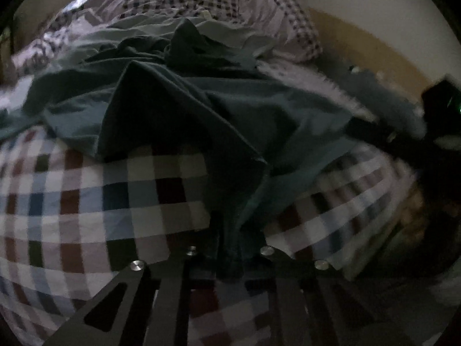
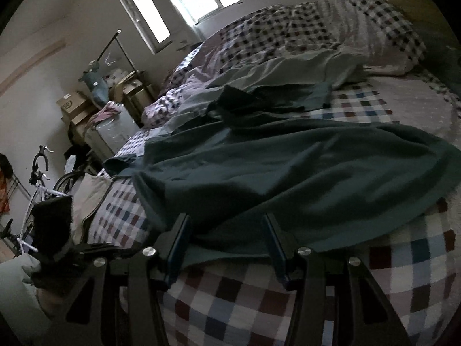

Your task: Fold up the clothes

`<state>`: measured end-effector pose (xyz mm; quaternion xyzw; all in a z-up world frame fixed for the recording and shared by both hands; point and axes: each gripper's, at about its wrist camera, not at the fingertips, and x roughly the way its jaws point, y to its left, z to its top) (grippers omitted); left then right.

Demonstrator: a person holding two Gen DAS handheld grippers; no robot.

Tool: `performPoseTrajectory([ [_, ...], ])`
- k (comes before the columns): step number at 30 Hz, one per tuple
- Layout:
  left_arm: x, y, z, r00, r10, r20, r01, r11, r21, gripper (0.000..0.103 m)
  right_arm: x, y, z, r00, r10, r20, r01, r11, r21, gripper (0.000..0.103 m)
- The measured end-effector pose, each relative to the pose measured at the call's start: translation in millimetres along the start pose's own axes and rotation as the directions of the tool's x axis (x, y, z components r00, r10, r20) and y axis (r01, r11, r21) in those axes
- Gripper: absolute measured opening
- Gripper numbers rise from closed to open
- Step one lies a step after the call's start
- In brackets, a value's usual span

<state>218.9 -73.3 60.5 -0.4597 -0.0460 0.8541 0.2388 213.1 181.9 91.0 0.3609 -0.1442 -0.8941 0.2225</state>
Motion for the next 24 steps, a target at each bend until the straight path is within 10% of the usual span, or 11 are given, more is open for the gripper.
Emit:
performPoseTrajectory([
  [7, -40.4, 37.0, -25.5, 0.984, -0.145, 0.105, 0.170, 0.939, -0.299, 0.004, -6.0, -21.1, -3.1, 1.000, -0.017, 0.017, 0.015, 0.997, 0.077, 0.056],
  [18, -91.1, 130.5, -83.0, 0.978, -0.004, 0.209, 0.139, 0.763, -0.632, 0.000, -23.0, -50.3, -14.6, 0.998, -0.059, 0.036, 0.053, 0.989, 0.135, 0.056],
  [24, -131.9, 165.5, -93.8, 0.955, 0.102, 0.277, 0.117, 0.731, -0.673, 0.000, -65.1, -93.8, -22.9, 0.985, -0.124, 0.122, 0.088, 0.959, 0.269, 0.056],
])
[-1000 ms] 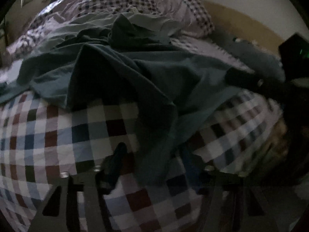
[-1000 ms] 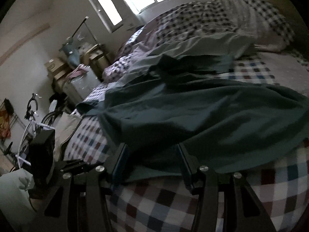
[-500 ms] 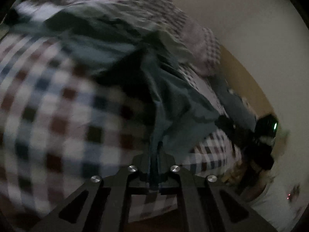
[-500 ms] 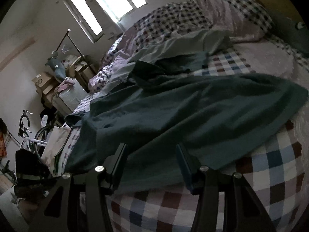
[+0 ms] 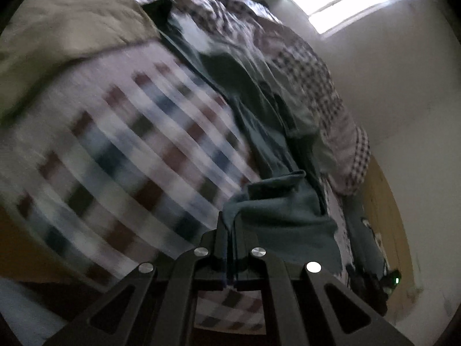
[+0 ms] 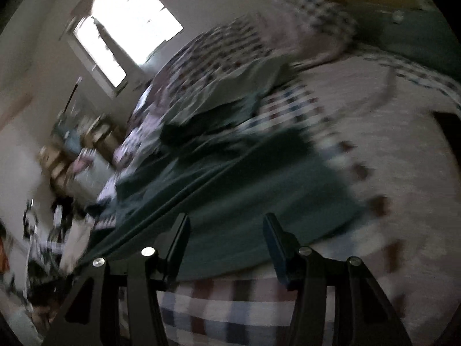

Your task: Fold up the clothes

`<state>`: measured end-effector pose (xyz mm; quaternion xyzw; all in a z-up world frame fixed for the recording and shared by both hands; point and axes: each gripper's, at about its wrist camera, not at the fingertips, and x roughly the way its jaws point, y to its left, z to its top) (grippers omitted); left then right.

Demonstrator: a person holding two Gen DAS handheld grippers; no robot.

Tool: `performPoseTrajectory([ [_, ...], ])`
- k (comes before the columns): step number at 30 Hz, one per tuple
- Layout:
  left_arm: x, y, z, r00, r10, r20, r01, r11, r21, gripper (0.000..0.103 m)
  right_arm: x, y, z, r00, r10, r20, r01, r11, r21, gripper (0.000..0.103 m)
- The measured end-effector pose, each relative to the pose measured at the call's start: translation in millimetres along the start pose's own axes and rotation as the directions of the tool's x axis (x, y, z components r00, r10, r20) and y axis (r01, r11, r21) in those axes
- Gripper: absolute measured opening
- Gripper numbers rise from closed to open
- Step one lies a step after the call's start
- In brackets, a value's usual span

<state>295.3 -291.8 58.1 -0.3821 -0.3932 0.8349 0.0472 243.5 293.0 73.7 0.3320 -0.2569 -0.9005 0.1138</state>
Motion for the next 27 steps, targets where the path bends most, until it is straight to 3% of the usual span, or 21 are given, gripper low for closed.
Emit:
performPoseTrajectory([
  [5, -41.1, 34.3, 32.6, 0.991, 0.021, 0.131, -0.012, 0.997, -0.072, 0.000, -24.6, -53.5, 3.6, 0.998, -0.053, 0.029, 0.046, 0.978, 0.202, 0.058],
  [9, -63.0, 53.0, 54.4, 0.975, 0.061, 0.215, -0.036, 0.992, -0.121, 0.000, -5.1, -66.1, -0.5, 0.996, 0.012, -0.089, 0.012, 0.963, 0.269, 0.059],
  [13, -65.7, 65.3, 66.0, 0.969, 0.079, 0.233, -0.047, 0.989, -0.140, 0.000, 11.8, -43.8, -3.1, 0.980, 0.098, -0.175, -0.066, 0.981, 0.182, 0.059],
  [15, -64.5, 67.7, 65.7, 0.968, 0.088, 0.234, -0.056, 0.989, -0.138, 0.000, 18.9, -25.1, -5.4, 0.962, 0.170, -0.214, -0.147, 0.982, 0.122, 0.059],
  [17, -62.6, 68.3, 63.1, 0.968, 0.091, 0.235, -0.059, 0.988, -0.143, 0.000, 29.0, -9.8, -11.0, 0.943, 0.185, -0.276, -0.174, 0.983, 0.064, 0.059],
  [24, -61.0, 68.2, 62.4, 0.970, 0.096, 0.225, -0.067, 0.989, -0.134, 0.000, 59.2, 27.3, -30.0, 0.908, 0.047, -0.417, -0.112, 0.985, -0.133, 0.056],
  [27, -57.7, 68.8, 62.7, 0.971, 0.102, 0.214, -0.076, 0.989, -0.128, 0.000, 68.6, 39.5, -35.8, 0.901, -0.019, -0.434, -0.081, 0.974, -0.212, 0.045],
])
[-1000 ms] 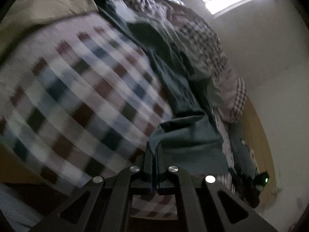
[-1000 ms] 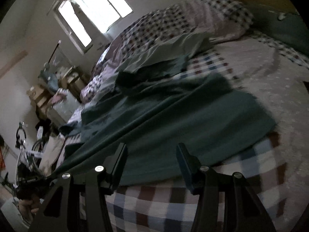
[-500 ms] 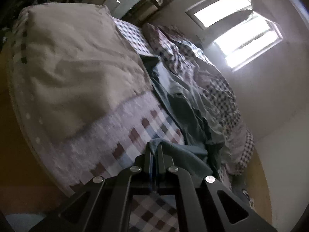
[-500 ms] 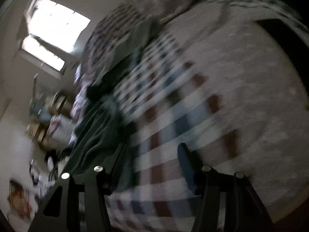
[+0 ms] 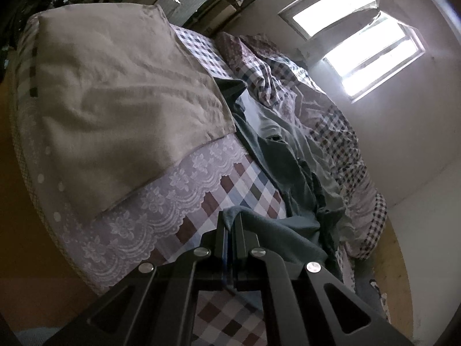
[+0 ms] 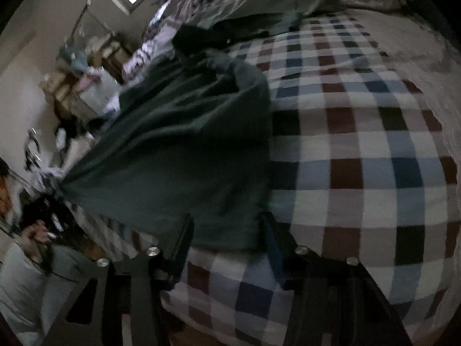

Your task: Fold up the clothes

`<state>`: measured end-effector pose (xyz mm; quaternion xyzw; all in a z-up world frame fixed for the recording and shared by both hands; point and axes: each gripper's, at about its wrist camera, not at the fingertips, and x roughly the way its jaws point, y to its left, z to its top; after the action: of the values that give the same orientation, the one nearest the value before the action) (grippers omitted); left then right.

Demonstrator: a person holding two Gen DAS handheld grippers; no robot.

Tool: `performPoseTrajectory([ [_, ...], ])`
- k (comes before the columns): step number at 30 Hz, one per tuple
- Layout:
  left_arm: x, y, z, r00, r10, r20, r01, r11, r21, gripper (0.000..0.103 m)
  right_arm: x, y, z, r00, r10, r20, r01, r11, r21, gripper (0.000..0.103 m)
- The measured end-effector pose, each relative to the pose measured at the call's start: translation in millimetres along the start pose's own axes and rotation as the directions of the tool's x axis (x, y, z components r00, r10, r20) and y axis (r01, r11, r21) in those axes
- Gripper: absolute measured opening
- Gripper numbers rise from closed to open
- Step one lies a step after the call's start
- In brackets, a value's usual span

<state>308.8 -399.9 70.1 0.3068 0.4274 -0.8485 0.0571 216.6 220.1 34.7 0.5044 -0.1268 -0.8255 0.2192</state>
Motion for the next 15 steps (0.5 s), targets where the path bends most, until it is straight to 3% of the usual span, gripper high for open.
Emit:
performPoseTrajectory([
  [1, 1.1, 0.5, -0.2, 1.000, 0.002, -0.005, -0.002, 1.000, 0.000, 0.000, 2.0, 1.4, 0.0, 1.000, -0.030, -0.001, 0.030, 0.999, -0.011, 0.020],
  [2, 2.2, 1.0, -0.4, 1.000, 0.005, -0.011, -0.005, 1.000, 0.000, 0.000, 2.0, -1.9, -1.8, 0.999, -0.041, -0.004, 0.041, 0.999, 0.008, 0.003],
  [6, 6.6, 1.9, -2.5, 1.000, 0.009, -0.030, -0.009, 1.000, 0.000, 0.000, -14.1, -7.7, -12.2, 0.998, -0.057, 0.020, 0.056, 0.996, 0.064, 0.002],
  [15, 18.2, -11.9, -14.7, 0.992, -0.027, -0.126, 0.033, 0.999, 0.043, 0.000, -102.4, -7.1, -48.5, 0.982, -0.172, 0.079, 0.164, 0.981, 0.101, 0.002],
])
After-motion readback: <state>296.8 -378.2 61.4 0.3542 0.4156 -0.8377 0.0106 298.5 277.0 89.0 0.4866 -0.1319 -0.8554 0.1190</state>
